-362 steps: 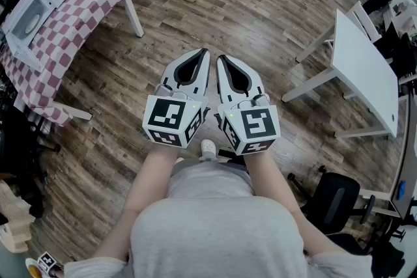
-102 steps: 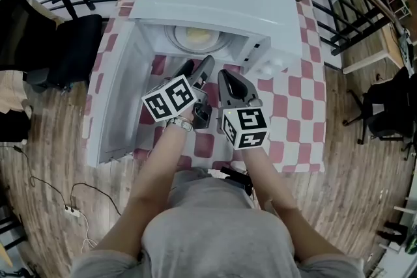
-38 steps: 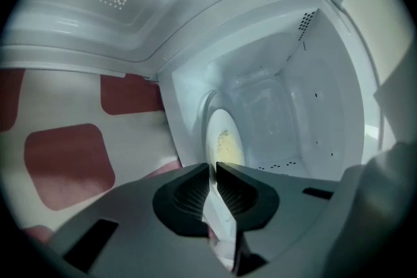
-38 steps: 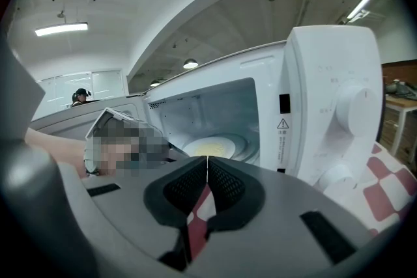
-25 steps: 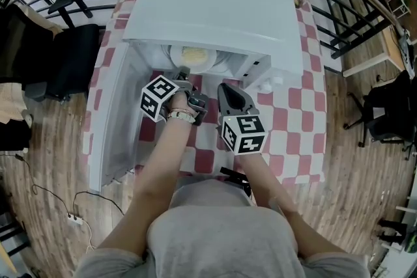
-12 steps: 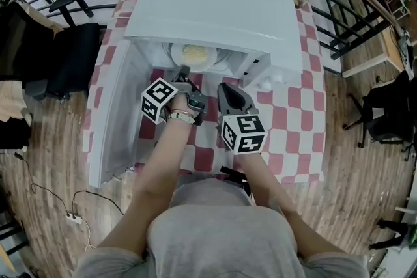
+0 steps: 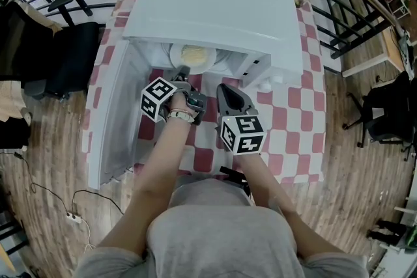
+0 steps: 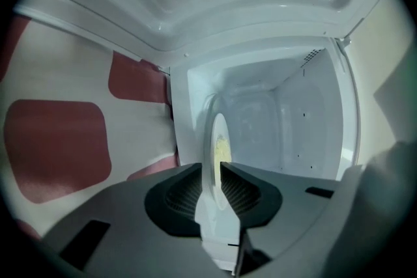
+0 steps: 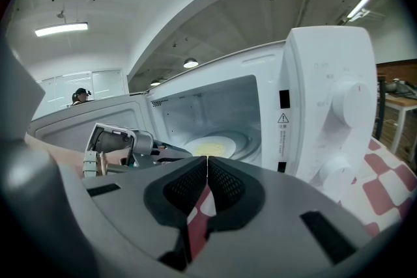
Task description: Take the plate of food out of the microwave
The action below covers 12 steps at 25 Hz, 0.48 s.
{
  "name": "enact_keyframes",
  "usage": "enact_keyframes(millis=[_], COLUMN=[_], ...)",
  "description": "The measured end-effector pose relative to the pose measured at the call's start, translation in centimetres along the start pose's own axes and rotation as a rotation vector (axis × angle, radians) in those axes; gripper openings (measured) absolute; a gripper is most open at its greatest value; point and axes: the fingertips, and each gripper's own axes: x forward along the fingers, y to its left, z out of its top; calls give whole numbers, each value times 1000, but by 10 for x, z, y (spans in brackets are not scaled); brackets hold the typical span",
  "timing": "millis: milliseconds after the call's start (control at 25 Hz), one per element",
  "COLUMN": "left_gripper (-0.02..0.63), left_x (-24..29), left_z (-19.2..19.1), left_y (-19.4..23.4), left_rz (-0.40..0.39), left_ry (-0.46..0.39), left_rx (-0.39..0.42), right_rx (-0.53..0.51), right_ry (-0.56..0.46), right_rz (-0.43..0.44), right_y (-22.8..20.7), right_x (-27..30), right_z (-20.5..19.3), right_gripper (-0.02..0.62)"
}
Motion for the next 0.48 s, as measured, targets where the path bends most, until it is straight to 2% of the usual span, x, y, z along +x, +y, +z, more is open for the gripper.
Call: enact_keyframes(millis=[80,280,320,400,480], left_gripper=[91,94,82,18,15], left_x=[3,9,9,9,9], left_z=[-1,-1,0,2,2], left_y=[3,7,5,0,-3], left_rz=[12,40,37,36,36], left_ry=[10,20,16,8,10], left_rx=[-19,-42,-35,-17,-17], right_rx=[0,5,4,3,2], right_ry=[4,12,12,12,10], right_rz=[0,-6,-6,-8,-9], right_y=[-1,-5,-5,-5,-4], right_x=[1,2,2,2,1], right_z=[0,-2,-2,-3,-2], right_gripper=[26,27,26,26,26])
